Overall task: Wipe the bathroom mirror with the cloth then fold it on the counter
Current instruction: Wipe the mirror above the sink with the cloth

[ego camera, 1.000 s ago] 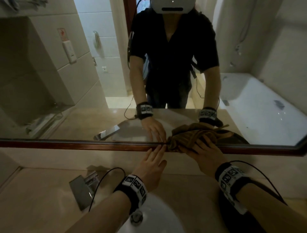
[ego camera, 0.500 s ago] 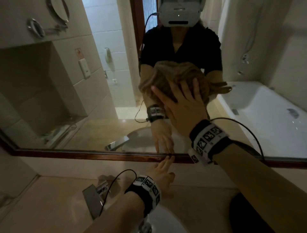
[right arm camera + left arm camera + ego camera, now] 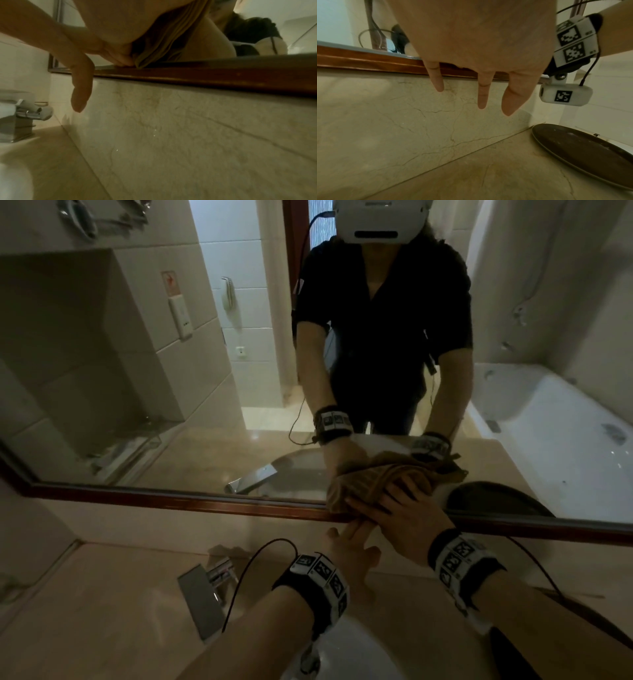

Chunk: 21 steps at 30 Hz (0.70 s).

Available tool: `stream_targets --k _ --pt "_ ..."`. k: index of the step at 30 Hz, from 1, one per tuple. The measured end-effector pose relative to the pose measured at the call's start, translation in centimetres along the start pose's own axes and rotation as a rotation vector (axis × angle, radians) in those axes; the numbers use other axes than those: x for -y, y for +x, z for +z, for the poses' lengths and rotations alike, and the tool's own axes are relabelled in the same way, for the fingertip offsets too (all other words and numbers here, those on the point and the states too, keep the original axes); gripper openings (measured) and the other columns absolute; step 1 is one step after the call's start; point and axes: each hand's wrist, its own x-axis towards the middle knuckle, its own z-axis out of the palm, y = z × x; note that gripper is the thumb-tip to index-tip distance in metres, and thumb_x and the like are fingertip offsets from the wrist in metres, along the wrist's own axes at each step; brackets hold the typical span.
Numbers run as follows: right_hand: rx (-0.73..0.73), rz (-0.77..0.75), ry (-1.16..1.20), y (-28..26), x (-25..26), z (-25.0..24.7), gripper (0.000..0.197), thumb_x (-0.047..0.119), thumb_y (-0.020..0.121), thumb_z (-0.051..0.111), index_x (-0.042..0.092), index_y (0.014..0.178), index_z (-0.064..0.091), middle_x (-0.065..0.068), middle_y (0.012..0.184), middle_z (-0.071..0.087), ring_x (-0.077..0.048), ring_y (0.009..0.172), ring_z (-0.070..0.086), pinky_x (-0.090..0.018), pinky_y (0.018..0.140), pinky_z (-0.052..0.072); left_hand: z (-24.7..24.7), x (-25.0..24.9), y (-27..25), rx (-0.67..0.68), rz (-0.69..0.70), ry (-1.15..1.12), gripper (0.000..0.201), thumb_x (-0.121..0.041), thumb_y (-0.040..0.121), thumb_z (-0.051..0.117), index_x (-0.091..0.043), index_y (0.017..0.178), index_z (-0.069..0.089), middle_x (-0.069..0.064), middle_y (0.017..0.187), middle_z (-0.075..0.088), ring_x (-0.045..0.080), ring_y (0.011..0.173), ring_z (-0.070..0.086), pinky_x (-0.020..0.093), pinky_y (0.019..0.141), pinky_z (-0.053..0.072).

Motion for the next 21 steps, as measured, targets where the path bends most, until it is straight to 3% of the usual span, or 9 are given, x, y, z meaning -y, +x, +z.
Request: stream_targets --k 3,7,10,13,17,21 --pt "-0.04 0.026 0.012 0.8 -0.5 -2.0 0.072 0.039 0.079 0.062 0.032 0.146 0.037 -0.002 0.142 0.047 -0.031 0.13 0.033 -0.048 0.113 0.009 -0.2 1.0 0.1 -0.036 0.014 0.077 0.061 -0.049 0.078 0.067 -0.023 0.13 0.048 0.005 0.157 0.0 0.027 0.144 0.002 0.051 0.113 0.015" --pt "-0.232 0.205 0.032 5.0 -3.2 -8.7 0.059 0.045 0.091 0.03 0.038 0.149 0.026 -0.006 0.143 0.045 -0.035 0.13 0.034 -0.054 0.114 0.009 -1.0 2.5 -0.7 -0.105 0.008 0.144 0.058 -0.039 0.083 0.061 -0.024 0.137 0.045 0.006 0.16 0.002 0.026 0.146 0.004 0.051 0.118 0.005" --pt "-0.417 0.365 0.023 8.7 -3.9 -12.8 0.056 0.042 0.095 0.031 0.039 0.15 0.021 -0.012 0.15 0.035 -0.038 0.136 0.028 -0.057 0.115 0.001 -0.7 4.1 -2.1 -0.151 -0.03 0.112 0.049 -0.03 0.084 0.059 -0.022 0.132 0.051 0.006 0.159 0.008 0.025 0.146 0.008 0.047 0.117 0.006" --pt "-0.477 0.406 0.017 10.6 -2.1 -12.5 0.059 0.045 0.095 0.037 0.038 0.151 0.018 -0.01 0.157 0.023 -0.039 0.138 0.023 -0.06 0.114 -0.003 0.3 5.5 -3.1 -0.145 -0.023 0.109 0.041 -0.023 0.085 0.059 -0.025 0.126 0.057 0.002 0.161 0.0 0.023 0.148 0.004 0.045 0.118 0.006" --pt "-0.253 0.211 0.027 8.6 2.0 -6.2 0.083 0.048 0.077 0.065 0.036 0.149 0.026 -0.006 0.14 0.041 -0.035 0.123 0.033 -0.058 0.109 0.01 1.1 5.3 -3.2 -0.116 -0.024 0.002 0.041 -0.03 0.082 0.062 -0.028 0.123 0.059 -0.001 0.161 -0.005 0.023 0.148 -0.005 0.048 0.119 -0.003" --pt "0.038 0.069 0.051 4.1 4.7 -0.3 0.085 0.037 0.07 0.072 0.031 0.147 0.036 0.0 0.135 0.054 -0.029 0.121 0.039 -0.049 0.106 0.019 0.9 5.6 -3.3 -0.128 -0.042 -0.019 0.047 -0.041 0.078 0.067 -0.027 0.121 0.057 0.001 0.154 0.012 0.027 0.141 0.013 0.043 0.116 0.016"
